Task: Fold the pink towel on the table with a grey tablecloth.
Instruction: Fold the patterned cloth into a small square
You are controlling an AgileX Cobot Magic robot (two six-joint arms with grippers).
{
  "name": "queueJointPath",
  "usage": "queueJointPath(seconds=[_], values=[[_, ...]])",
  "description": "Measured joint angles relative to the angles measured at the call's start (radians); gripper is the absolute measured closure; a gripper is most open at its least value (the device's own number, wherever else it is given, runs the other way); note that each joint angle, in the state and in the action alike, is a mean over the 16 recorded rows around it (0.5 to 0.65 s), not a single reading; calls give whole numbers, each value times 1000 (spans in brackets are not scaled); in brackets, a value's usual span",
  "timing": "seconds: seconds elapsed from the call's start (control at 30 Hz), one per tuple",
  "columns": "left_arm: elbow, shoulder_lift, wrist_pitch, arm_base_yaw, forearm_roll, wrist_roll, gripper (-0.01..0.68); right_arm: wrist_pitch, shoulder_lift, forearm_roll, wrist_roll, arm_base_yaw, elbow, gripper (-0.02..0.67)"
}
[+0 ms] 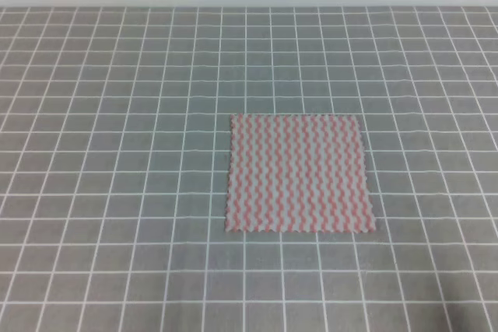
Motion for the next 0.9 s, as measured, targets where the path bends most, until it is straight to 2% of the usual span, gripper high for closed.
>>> queueJointPath(seconds=[0.9], values=[[7,-13,-5,0,0,0,673,0,0,32,0,0,2,667]])
